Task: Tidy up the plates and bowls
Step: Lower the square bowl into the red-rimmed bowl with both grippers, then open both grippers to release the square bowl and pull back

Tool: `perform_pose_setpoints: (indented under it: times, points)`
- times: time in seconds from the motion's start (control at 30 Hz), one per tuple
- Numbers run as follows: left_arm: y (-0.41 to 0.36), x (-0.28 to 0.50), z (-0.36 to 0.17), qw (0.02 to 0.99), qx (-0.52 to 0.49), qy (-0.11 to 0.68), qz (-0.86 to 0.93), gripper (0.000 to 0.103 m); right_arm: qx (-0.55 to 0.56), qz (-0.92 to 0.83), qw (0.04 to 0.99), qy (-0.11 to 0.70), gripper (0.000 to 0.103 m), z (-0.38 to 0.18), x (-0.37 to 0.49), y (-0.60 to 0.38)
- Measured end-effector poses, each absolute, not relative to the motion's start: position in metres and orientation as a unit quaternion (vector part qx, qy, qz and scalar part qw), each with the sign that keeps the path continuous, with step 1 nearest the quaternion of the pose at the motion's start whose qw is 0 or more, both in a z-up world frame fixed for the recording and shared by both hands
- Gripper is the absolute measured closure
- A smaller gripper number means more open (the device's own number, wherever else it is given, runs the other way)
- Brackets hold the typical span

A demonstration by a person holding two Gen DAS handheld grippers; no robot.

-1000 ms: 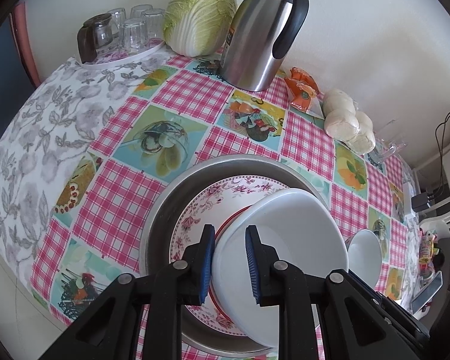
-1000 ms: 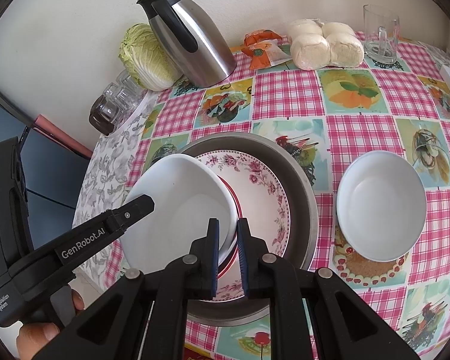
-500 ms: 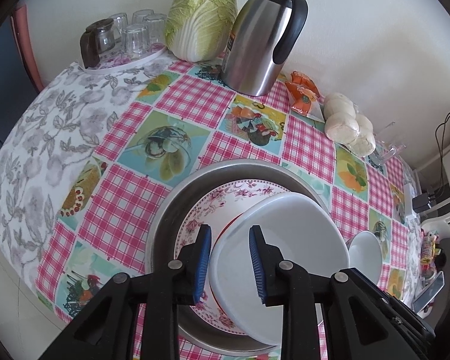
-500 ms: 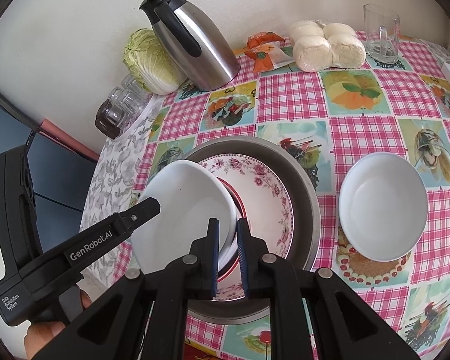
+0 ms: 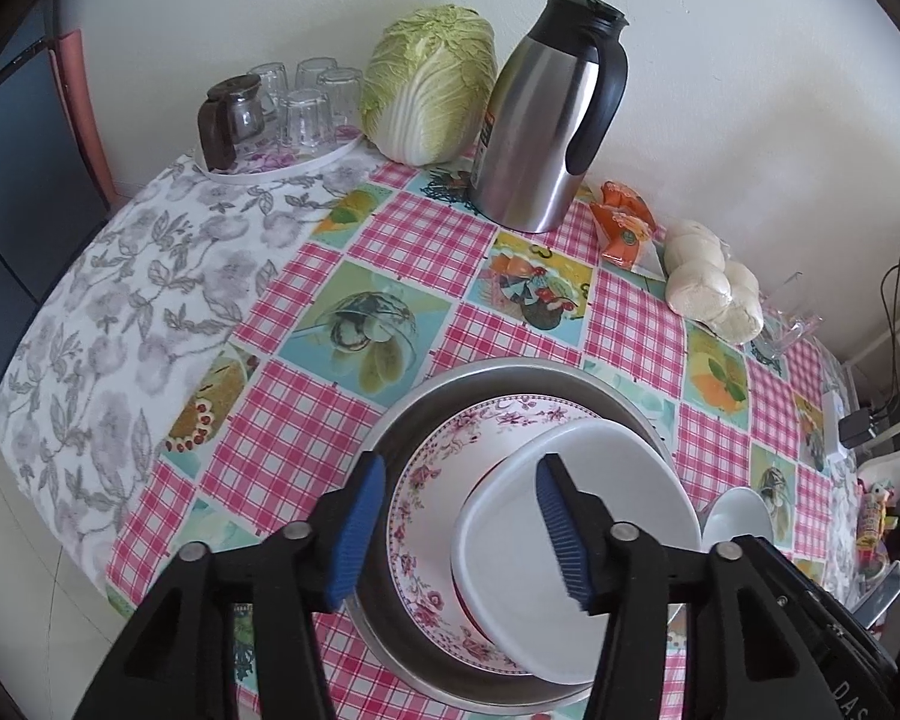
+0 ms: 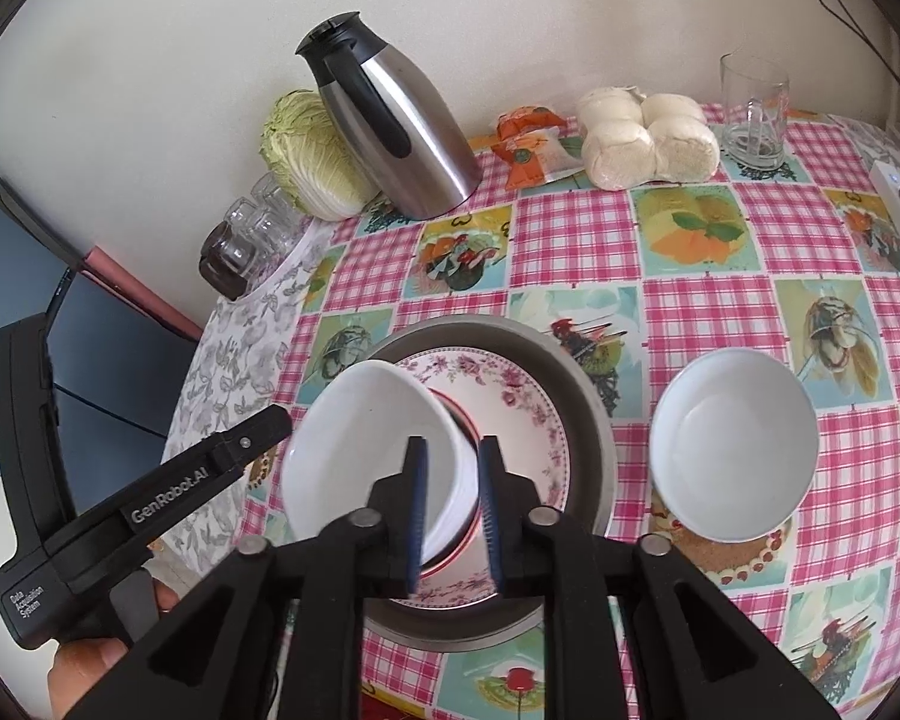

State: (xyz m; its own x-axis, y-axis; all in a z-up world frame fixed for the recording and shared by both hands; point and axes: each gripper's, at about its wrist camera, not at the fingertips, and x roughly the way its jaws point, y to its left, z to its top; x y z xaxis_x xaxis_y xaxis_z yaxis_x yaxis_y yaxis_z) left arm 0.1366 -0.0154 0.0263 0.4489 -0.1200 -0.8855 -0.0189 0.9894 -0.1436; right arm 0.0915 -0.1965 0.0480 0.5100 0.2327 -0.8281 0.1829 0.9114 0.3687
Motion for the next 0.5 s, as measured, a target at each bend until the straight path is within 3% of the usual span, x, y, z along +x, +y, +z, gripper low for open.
perform_pose_setpoints:
  times: [0.27, 0.43, 0.5]
  points:
    - [-0.0102, 0.1381, 0.0258, 0.851, -0.057, 0.522, -0.004, 0.027, 0.190, -0.004, 0.847, 0.497, 0.044, 0.0467, 0.0928, -0.1997]
    - [-0.0072, 0.1386, 0.0272, 0.854, -0.053, 0.518, 0.010, 0.021, 0.173, -0.008, 0.853, 0.492, 0.031, 0.0472, 0.0935, -0.1969]
    - [-0.0064, 0.1394, 0.0270, 0.854, -0.052, 0.517, 0.015, 0.016, 0.170, -0.009, 0.854, 0.491, 0.031, 0.0466, 0.0943, -0.1969]
